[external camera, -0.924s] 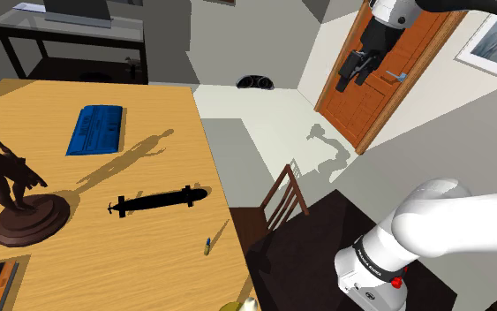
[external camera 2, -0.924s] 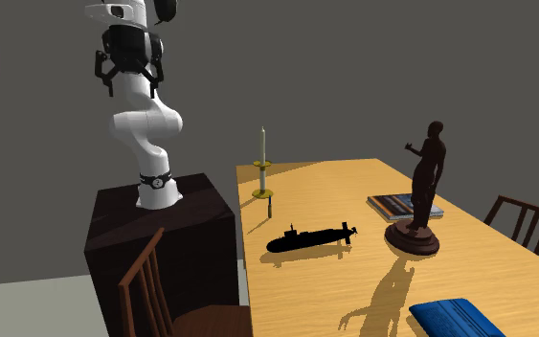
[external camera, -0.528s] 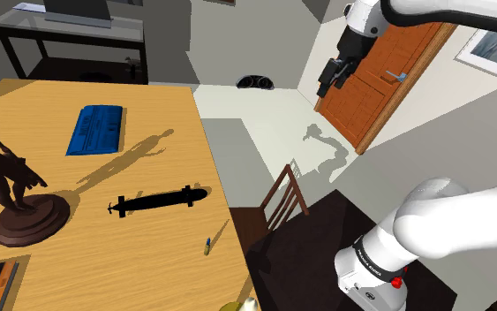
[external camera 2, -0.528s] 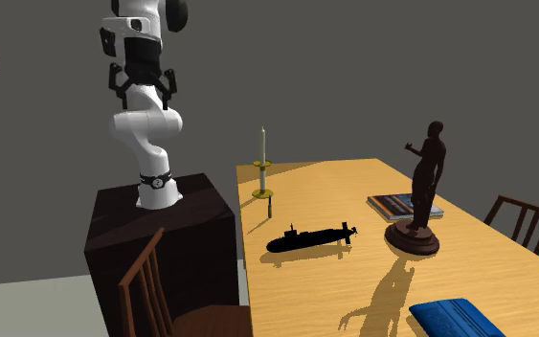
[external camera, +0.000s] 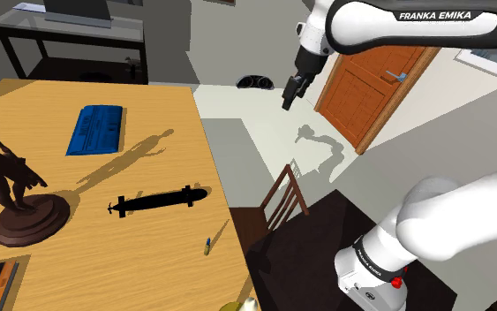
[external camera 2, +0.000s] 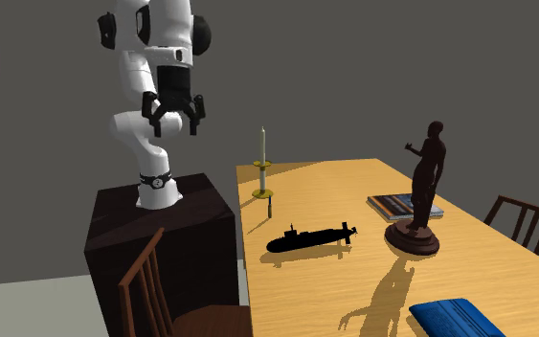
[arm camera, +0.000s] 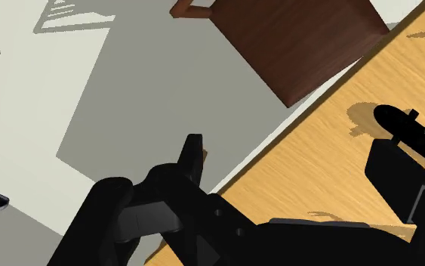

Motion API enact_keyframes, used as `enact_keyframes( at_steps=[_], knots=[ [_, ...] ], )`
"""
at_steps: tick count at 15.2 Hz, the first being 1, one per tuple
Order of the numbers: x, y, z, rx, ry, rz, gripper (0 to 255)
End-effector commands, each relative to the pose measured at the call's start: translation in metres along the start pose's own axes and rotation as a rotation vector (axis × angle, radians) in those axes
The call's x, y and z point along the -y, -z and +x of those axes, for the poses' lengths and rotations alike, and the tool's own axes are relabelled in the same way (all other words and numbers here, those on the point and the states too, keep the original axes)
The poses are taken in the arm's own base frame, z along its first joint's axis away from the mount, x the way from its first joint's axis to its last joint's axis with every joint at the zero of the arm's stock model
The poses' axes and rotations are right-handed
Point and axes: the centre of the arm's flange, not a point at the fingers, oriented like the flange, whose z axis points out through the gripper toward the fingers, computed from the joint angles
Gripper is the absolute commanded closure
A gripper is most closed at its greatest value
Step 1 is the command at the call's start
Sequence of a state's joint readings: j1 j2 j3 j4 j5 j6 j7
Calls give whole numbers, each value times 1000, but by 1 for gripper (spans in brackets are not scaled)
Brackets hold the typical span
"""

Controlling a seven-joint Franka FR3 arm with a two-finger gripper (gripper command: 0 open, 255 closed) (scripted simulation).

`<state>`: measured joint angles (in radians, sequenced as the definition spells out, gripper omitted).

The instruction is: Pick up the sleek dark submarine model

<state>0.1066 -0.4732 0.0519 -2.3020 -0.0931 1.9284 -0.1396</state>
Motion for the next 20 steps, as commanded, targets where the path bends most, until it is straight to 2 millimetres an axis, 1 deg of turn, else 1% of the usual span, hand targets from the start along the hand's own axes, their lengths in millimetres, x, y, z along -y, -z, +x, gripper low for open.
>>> enact_keyframes(
  at_steps=[1, 6, 11, 16, 20],
  knots=[
    [13, -16, 17, -4, 51, -1, 0],
    [49, -54, 57, -8, 176, -3, 0],
    [90, -92, 91, -12, 301, -5, 0],
    [135, -130, 121, -16, 426, -7, 0],
    [173, -161, 140, -19, 526, -9, 0]
  ],
)
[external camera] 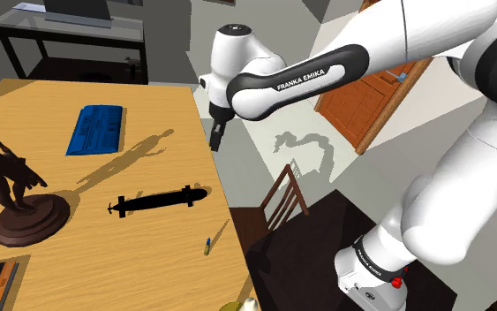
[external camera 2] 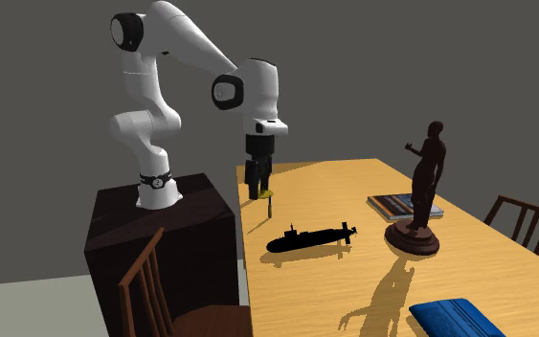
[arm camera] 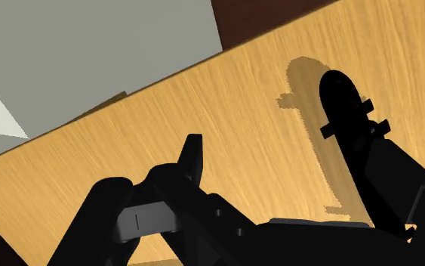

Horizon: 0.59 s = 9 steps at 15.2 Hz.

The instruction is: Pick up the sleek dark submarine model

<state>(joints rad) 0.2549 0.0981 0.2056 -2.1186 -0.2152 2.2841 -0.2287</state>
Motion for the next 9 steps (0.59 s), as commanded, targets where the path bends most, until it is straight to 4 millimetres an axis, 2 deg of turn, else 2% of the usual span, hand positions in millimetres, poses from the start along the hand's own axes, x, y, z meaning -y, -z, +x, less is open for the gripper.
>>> enact_keyframes(
  at_steps=[1, 9],
  knots=[
    [12, -15, 18, -3, 51, -1, 0],
    [72, -76, 79, -9, 251, -4, 0]
  ],
)
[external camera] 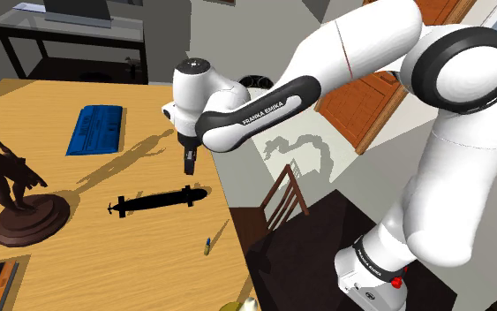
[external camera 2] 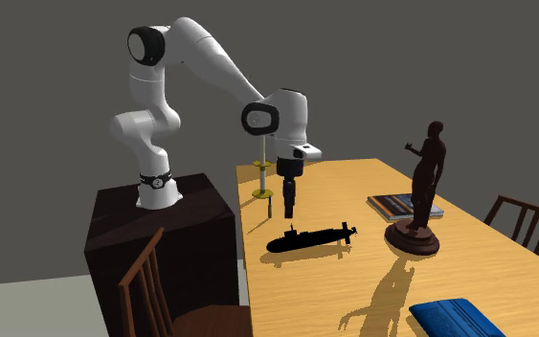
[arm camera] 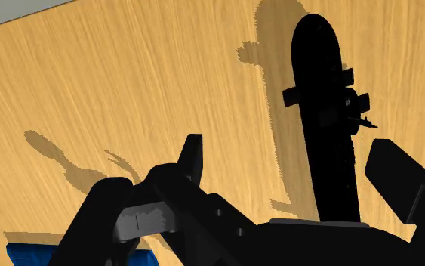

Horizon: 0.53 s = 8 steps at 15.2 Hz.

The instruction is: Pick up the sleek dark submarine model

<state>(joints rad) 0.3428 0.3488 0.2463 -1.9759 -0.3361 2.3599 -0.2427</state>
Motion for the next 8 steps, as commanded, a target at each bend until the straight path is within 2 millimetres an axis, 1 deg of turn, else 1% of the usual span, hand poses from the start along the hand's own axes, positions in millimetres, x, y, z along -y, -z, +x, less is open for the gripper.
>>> enact_keyframes(
  at_steps=[1, 8],
  knots=[
    [11, -19, 21, -2, 51, -1, 0],
    [64, -72, 74, -8, 226, -4, 0]
  ],
)
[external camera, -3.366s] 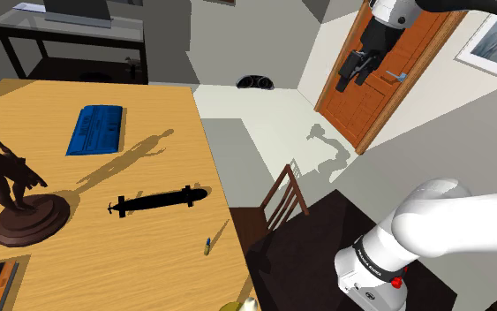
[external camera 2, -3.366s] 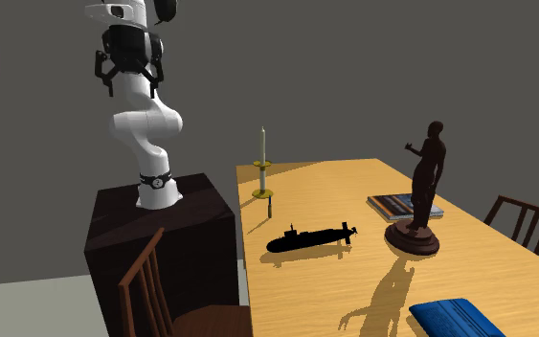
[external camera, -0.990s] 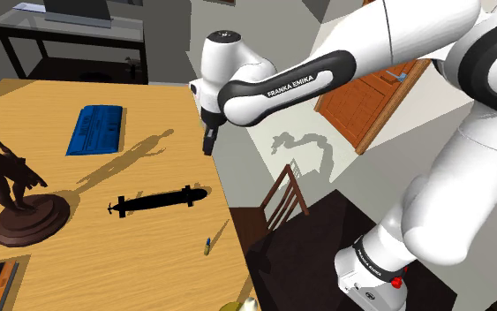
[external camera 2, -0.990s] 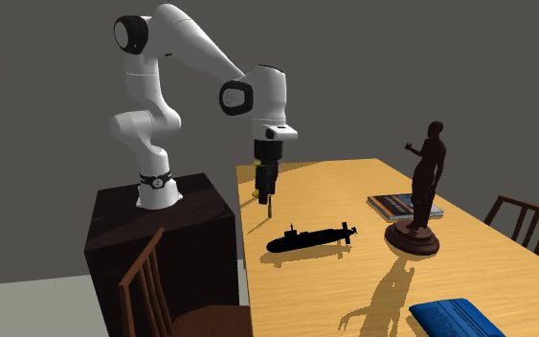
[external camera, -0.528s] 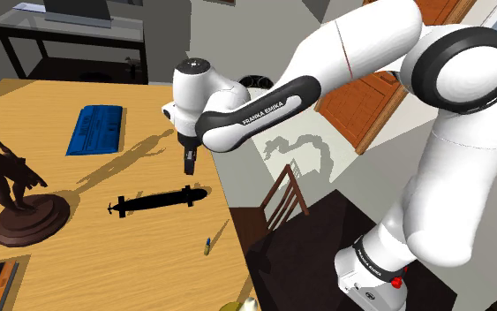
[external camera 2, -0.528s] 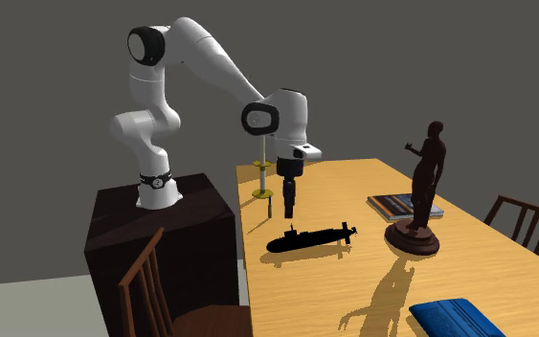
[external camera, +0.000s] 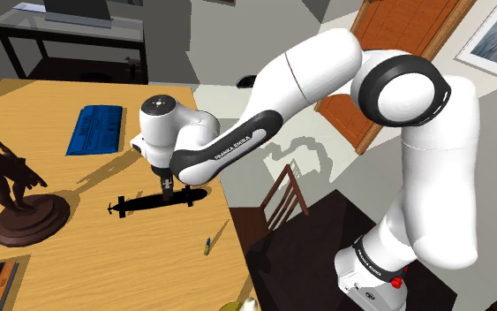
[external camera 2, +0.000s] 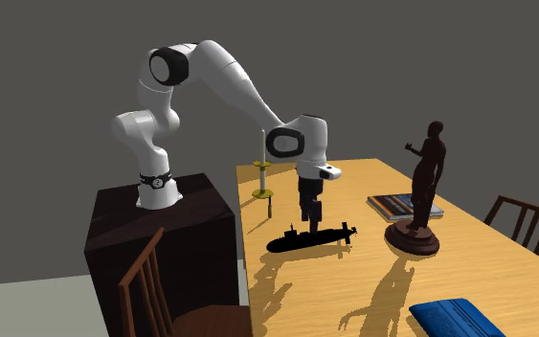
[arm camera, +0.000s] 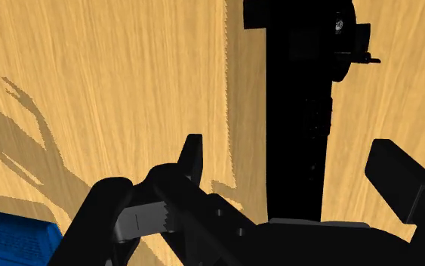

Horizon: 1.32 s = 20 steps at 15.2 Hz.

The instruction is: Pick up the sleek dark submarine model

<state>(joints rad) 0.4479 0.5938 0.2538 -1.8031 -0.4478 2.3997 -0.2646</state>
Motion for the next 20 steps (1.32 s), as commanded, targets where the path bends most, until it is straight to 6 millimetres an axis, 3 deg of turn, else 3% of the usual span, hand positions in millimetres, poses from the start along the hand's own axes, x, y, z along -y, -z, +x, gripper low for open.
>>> enact_keyframes(
  at_steps=[1, 8, 11, 12, 20],
  knots=[
    [13, -14, 18, -2, 51, -1, 0],
    [19, -50, 19, -2, 51, -1, 0],
    [19, -53, 19, -2, 51, -1, 0],
    [19, -53, 19, -2, 51, -1, 255],
    [19, -53, 19, -2, 51, -1, 255]
  ],
)
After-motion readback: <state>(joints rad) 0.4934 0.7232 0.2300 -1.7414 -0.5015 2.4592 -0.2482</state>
